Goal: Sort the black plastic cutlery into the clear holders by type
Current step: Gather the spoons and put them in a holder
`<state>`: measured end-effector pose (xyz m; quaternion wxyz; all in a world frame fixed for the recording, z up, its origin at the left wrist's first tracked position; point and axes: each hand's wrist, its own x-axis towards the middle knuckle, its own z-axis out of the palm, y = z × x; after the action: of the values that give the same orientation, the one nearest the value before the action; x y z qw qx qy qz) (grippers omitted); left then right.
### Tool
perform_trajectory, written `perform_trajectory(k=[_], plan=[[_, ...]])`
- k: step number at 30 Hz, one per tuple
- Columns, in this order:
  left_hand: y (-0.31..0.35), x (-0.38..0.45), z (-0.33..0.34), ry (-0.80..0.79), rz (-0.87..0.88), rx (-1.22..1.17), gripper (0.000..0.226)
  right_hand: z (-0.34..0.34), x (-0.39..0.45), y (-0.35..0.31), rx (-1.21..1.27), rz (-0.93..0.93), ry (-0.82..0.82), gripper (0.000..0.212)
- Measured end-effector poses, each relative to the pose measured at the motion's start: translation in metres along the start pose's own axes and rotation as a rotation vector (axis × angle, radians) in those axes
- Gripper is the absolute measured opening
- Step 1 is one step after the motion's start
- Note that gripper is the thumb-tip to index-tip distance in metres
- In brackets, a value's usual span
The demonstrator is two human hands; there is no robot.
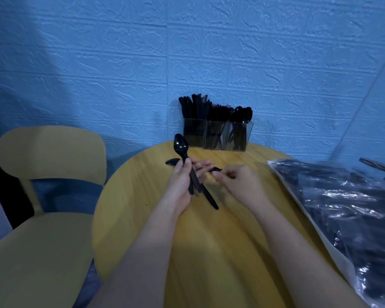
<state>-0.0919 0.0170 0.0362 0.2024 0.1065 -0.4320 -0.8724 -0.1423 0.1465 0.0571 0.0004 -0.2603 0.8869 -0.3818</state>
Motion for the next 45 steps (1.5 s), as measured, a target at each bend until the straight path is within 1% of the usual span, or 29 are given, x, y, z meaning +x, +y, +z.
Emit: perform_trajectory(k=[2,6,7,11,17,19,21,23,25,26,30,33,36,39,40,42,43,45], plan=[[0.001,0.002,-0.002,0.072,0.031,-0.015,0.026,-0.009,0.003,0.011,-0.105,0.057,0.057,0.019],[0.001,0.001,0.001,0.090,0.035,-0.020,0.025,-0.005,0.004,0.024,-0.252,0.150,-0.064,0.029],[0.001,0.001,0.001,0.082,0.039,-0.019,0.025,-0.003,0.004,0.024,-0.277,0.146,-0.078,0.029],[0.001,0.002,-0.001,0.068,0.029,-0.027,0.023,-0.003,0.004,0.024,-0.340,0.118,-0.071,0.017],[-0.001,-0.001,0.002,0.054,-0.007,0.024,0.022,-0.008,0.005,0.025,-0.434,0.127,-0.027,0.015],[-0.001,-0.001,0.002,0.050,-0.009,0.039,0.022,-0.008,0.006,0.027,-0.339,0.135,0.047,0.013],[-0.002,-0.001,0.004,0.044,-0.012,0.076,0.022,-0.009,0.006,0.024,-0.113,0.126,0.164,0.012],[-0.004,-0.002,0.006,0.019,-0.017,0.119,0.022,-0.009,0.006,0.016,0.145,0.099,0.237,0.011],[-0.006,-0.003,0.006,-0.012,-0.010,0.165,0.022,-0.007,0.005,0.008,0.351,0.062,0.225,0.008],[-0.007,-0.003,0.006,-0.023,-0.009,0.191,0.022,-0.005,0.004,0.004,0.413,0.044,0.198,0.007],[-0.011,-0.005,0.007,-0.055,-0.028,0.280,0.021,0.006,0.001,-0.002,0.438,0.031,0.077,0.006],[-0.010,-0.008,0.013,-0.072,-0.032,0.276,0.025,0.012,0.000,-0.004,0.438,0.017,0.067,0.008],[-0.010,-0.010,0.016,-0.091,0.008,0.299,0.024,0.016,-0.001,-0.006,0.404,-0.002,0.062,0.008],[-0.008,-0.009,0.015,-0.076,0.085,0.306,0.021,0.018,-0.001,-0.007,0.334,-0.056,0.109,0.007],[-0.005,-0.007,0.013,-0.064,0.108,0.259,0.021,0.018,-0.001,-0.006,0.297,-0.067,0.134,0.007],[0.006,-0.001,0.006,-0.007,0.135,0.132,0.022,0.019,-0.001,-0.003,0.141,-0.072,0.161,0.010],[0.011,0.002,0.001,0.040,0.147,0.083,0.022,0.021,-0.001,0.000,0.048,-0.067,0.134,0.015],[0.018,0.006,-0.010,0.117,0.168,0.018,0.022,0.026,-0.003,0.003,-0.139,-0.060,0.001,0.028]])
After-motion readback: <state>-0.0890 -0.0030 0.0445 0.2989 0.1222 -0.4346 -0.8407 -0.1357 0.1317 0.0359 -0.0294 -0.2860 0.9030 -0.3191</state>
